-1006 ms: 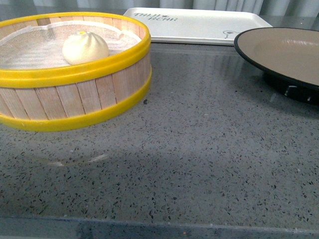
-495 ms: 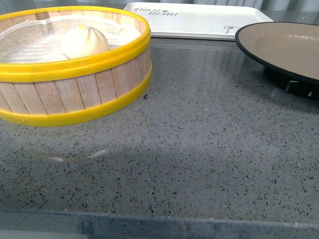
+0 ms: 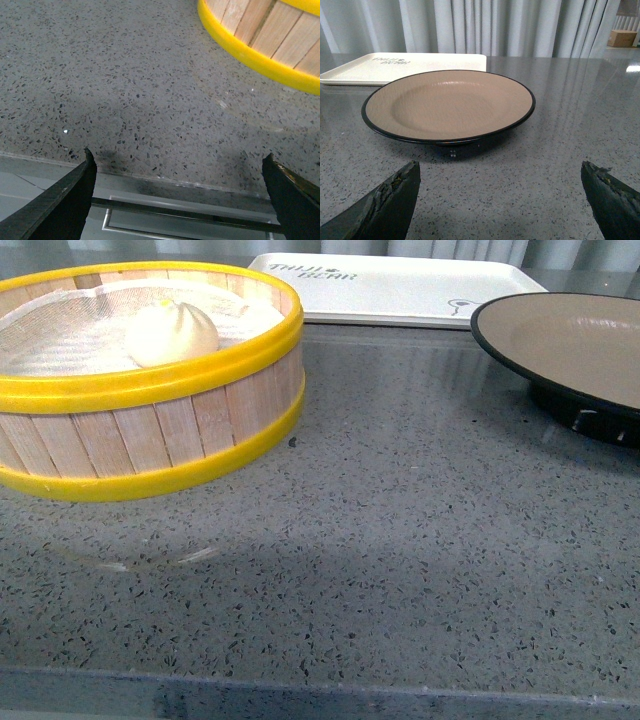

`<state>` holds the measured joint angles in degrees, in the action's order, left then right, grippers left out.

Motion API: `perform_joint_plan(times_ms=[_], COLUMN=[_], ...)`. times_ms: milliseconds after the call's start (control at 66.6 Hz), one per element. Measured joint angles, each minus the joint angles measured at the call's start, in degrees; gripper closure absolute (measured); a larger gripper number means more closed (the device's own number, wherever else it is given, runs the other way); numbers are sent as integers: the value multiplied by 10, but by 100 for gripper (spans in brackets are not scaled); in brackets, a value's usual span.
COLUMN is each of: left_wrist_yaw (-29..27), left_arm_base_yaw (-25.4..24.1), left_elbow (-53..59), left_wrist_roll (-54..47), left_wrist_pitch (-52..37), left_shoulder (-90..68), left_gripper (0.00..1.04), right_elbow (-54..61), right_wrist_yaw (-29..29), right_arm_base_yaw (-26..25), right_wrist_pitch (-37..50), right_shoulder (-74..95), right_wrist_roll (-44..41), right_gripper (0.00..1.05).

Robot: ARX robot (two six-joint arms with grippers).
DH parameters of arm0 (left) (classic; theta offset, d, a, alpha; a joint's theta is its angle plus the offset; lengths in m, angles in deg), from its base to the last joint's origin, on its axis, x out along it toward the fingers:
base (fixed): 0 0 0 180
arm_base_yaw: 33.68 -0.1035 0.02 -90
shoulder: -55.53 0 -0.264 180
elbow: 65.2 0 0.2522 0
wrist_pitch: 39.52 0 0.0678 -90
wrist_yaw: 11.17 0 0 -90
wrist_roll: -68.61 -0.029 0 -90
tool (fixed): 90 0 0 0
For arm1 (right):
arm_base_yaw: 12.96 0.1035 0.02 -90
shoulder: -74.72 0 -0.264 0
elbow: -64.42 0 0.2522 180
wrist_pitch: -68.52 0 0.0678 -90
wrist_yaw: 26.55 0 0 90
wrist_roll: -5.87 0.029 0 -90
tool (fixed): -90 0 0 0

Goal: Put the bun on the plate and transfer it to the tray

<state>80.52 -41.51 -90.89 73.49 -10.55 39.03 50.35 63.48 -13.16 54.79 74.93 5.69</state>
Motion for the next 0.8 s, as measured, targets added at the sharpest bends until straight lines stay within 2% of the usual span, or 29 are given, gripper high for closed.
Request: perform_joint_plan(times_ms=[120,255,450,541,691,796], left_wrist_yaw=[14,7,-41,-46,-63,-71], left_arm_base_yaw=[-24,-13,90,141,205,231], left_elbow=[-40,-77,-179,-239,-341,-396], left_wrist_roll=[8,8,-2,-3,-27,-51], left_wrist_pitch=[-48,-104,-196,-220,-232,-229], left_shoulder=[-30,-96,-257,-344,-486,-557], left_gripper=[7,7,7,7,7,7], right_elbow=[0,0,0,0,0,0], right_wrist_yaw=[0,0,0,0,0,0], right_arm_base_yaw=[0,0,0,0,0,0], right_wrist_pitch=[0,0,0,0,0,0], right_shoulder=[0,0,0,0,0,0], right_wrist_roll=[0,0,0,0,0,0], right_gripper=[9,9,9,9,9,9])
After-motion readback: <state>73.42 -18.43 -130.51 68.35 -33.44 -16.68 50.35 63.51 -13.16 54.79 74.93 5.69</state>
